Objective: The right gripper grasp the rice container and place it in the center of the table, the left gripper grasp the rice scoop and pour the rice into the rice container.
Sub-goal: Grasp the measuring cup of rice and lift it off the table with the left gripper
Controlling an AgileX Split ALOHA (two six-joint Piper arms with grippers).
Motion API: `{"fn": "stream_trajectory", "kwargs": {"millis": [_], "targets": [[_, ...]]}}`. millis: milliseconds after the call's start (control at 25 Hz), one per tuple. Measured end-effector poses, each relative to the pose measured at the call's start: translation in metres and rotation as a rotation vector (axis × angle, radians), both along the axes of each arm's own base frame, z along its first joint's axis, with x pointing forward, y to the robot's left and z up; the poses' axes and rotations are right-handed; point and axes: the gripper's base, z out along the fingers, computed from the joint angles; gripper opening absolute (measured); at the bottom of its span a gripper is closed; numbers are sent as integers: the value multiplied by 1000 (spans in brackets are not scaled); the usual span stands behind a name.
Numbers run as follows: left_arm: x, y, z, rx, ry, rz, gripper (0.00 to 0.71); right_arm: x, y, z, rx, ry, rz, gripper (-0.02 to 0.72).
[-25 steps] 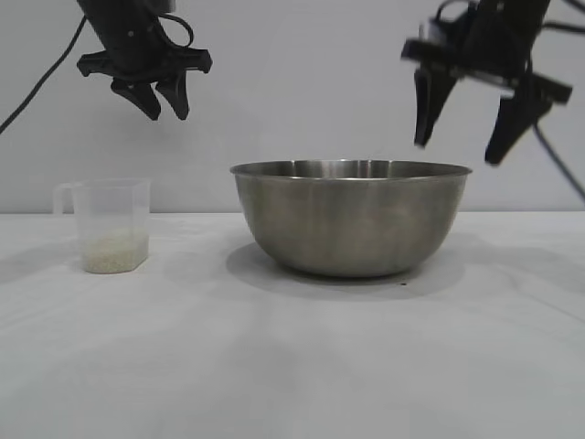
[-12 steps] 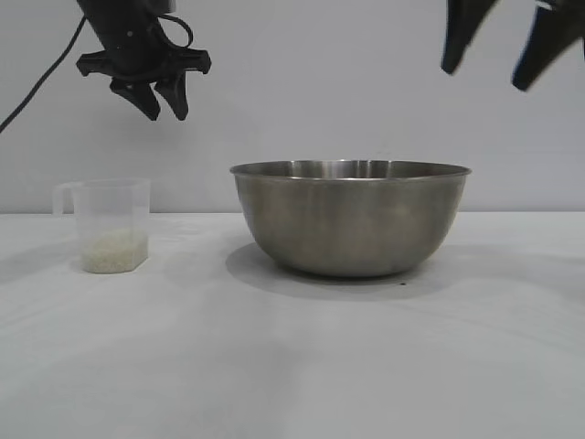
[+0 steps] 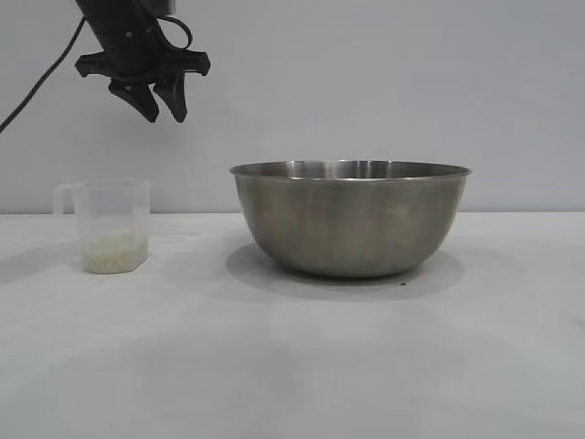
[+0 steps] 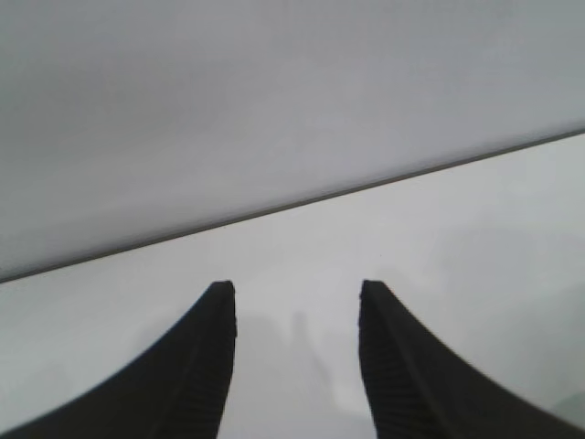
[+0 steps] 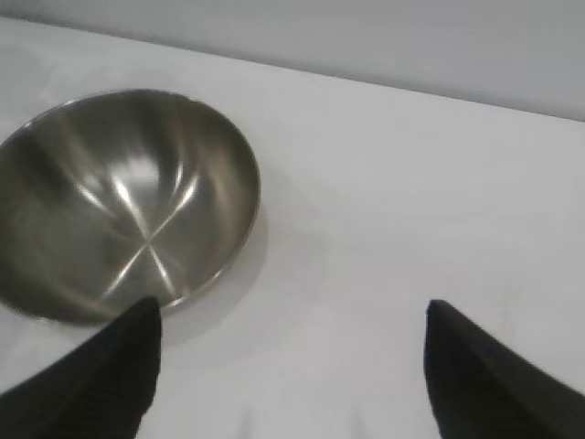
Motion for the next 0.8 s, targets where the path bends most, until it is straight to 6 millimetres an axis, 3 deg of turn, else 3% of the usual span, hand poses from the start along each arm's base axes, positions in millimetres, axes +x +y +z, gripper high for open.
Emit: {"fn": "stream_trajectory", "kwargs": {"millis": [200,480,800], "targets": [[0,0,0,1,2,0,274,-43,-9,-10,-77,132,39,564],[0,0,0,1,2,0,274,-104,-21,-41,-41,98,-9,564],[0,0,0,1,2,0,274,-146,-28,-52,-51,115,0,564]]}}
